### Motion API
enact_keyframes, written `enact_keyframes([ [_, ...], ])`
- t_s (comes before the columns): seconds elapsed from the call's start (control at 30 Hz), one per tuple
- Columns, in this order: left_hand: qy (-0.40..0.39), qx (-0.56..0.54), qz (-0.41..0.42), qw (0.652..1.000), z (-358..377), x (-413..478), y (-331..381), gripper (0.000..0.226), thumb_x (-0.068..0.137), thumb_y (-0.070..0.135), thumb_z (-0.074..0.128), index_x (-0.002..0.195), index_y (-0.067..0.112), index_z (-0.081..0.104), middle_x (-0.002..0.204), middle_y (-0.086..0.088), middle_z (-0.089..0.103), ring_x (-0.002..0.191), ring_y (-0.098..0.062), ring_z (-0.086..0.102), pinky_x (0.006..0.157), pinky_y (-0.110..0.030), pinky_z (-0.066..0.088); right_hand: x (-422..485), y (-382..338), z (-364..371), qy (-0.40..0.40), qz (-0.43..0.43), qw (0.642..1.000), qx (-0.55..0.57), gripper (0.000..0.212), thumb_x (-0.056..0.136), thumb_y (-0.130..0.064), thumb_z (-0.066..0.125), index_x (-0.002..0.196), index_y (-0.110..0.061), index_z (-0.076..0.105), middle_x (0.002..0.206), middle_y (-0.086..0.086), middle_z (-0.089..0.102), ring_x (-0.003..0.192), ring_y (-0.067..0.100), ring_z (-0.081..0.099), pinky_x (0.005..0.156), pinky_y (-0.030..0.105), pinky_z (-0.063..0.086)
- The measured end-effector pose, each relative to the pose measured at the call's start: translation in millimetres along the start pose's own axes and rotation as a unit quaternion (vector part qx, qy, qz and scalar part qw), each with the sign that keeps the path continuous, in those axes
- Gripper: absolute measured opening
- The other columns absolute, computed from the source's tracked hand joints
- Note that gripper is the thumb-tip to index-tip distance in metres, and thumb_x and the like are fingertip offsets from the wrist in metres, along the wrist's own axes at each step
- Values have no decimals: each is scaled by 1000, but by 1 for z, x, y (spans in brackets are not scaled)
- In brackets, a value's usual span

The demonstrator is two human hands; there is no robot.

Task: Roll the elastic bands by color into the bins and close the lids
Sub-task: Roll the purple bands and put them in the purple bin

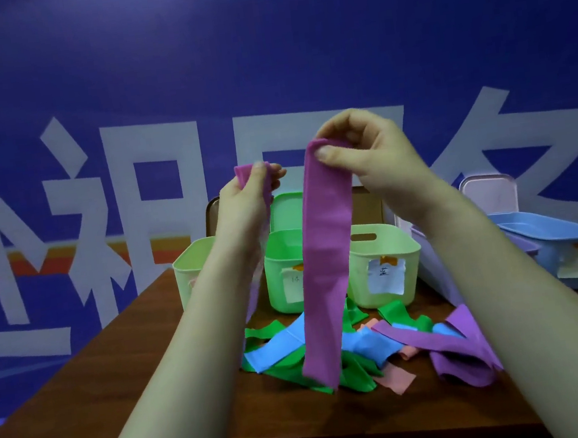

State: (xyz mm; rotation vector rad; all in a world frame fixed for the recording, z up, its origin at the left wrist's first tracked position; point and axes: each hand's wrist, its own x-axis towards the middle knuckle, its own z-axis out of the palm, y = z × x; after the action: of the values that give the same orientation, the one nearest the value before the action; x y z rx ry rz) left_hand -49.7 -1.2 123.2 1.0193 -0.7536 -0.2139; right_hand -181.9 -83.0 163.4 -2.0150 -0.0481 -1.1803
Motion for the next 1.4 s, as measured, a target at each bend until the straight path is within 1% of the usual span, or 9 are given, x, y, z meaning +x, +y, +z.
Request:
enact_keyframes([
  [0.1,-60,2,0,998,-2,-4,3,22,100,18,48,95,8,66,84,-8,72,77,-16,69,73,-30,56,-2,-6,0,-52,-10,999,-7,18,82,3,68,84,-15,65,80,-2,66,75,5,62,72,20,52],
  [0.3,-152,-7,-41,987,0,-18,5,26,95,15,55,112,0,67,78,-5,70,64,-11,62,52,-18,48,-12,-13,6,-100,-8,994,-39,18,78,-2,74,94,-1,65,84,5,68,80,9,63,76,24,53],
  [0.4,-175,-39,-65,982,3,-20,6,27,99,25,49,109,12,70,93,-6,73,74,-15,66,60,-24,53,-16,-18,11,-105,-36,989,-100,12,78,-8,76,85,-9,66,79,-5,66,70,-4,58,63,11,47],
  [0.47,-174,-56,-85,980,4,-25,10,37,99,39,43,99,14,71,87,-3,74,71,-16,67,64,-28,56,-16,-21,11,-93,-48,984,-147,12,78,-14,77,85,-10,67,80,-1,63,65,-5,54,56,6,42],
  [0.73,-209,-59,-90,972,1,-31,19,68,94,64,27,85,14,73,77,-15,69,68,-24,67,72,-36,55,-14,-32,8,-95,-82,971,-205,17,76,-14,78,84,-15,62,78,6,57,59,1,47,54,3,40],
  [0.93,-194,-62,-92,975,-3,-26,18,68,93,65,29,93,12,72,84,-12,70,76,-24,66,76,-37,53,-9,-32,9,-102,-91,962,-238,19,75,-18,79,84,-16,63,76,-9,59,65,4,46,61,9,38],
  [1.13,-244,-74,-96,962,-1,-33,23,73,96,61,25,70,15,76,73,-13,70,66,-23,66,67,-34,55,-5,-25,12,-91,-83,965,-232,19,75,-17,79,82,-18,62,80,9,60,63,14,52,58,17,41],
  [1.3,-263,-82,-100,956,0,-35,24,76,97,59,21,70,13,76,72,-18,68,64,-24,66,62,-29,56,-6,-22,12,-87,-74,968,-222,20,76,-18,79,81,-21,60,84,16,61,59,18,56,57,23,44],
  [1.4,-263,-104,-108,953,0,-36,21,74,97,58,23,73,10,74,72,-19,66,63,-26,65,61,-29,56,-6,-19,12,-85,-76,966,-234,24,75,-20,79,78,-27,56,84,12,58,62,12,49,52,17,42],
])
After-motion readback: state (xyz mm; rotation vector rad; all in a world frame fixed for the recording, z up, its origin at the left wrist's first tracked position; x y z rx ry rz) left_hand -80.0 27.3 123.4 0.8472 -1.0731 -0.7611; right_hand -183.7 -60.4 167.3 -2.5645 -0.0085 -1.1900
